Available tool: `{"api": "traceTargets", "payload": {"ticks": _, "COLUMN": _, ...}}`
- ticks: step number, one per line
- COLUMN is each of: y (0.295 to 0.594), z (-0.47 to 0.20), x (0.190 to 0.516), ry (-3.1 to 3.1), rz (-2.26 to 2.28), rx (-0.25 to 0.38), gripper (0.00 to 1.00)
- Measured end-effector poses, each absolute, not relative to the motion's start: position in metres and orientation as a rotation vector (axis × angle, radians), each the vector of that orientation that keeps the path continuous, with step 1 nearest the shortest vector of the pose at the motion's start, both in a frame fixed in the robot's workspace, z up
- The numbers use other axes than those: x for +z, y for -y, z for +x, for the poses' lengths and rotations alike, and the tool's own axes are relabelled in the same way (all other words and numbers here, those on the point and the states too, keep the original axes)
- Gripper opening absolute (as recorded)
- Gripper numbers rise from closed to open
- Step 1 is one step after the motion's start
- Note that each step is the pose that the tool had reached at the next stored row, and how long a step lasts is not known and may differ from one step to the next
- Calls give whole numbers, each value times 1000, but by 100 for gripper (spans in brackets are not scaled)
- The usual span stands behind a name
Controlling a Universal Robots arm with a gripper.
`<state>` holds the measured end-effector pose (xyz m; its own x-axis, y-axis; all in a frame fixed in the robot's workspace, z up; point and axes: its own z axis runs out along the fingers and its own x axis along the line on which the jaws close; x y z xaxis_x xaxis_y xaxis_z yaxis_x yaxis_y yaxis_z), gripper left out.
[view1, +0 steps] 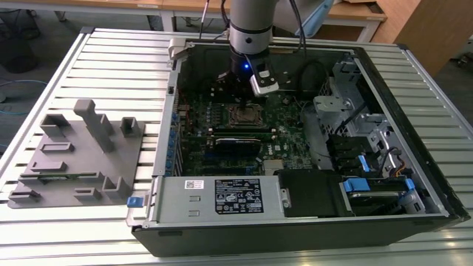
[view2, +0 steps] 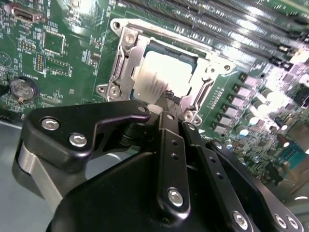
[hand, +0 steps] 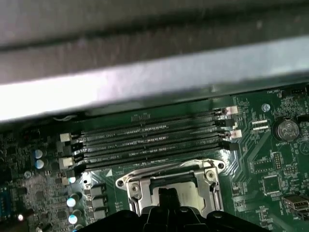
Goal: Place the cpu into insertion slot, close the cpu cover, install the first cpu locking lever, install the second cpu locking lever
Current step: 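Install the first cpu locking lever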
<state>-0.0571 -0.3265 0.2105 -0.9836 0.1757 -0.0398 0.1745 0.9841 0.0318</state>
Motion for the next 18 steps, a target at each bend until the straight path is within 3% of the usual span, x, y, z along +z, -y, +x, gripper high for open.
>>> {"api": "traceTargets", "payload": {"ticks": 18, "y": 331, "z": -57, "x": 209, "ry": -3059, "rz": 124, "rx": -1, "gripper": 11}}
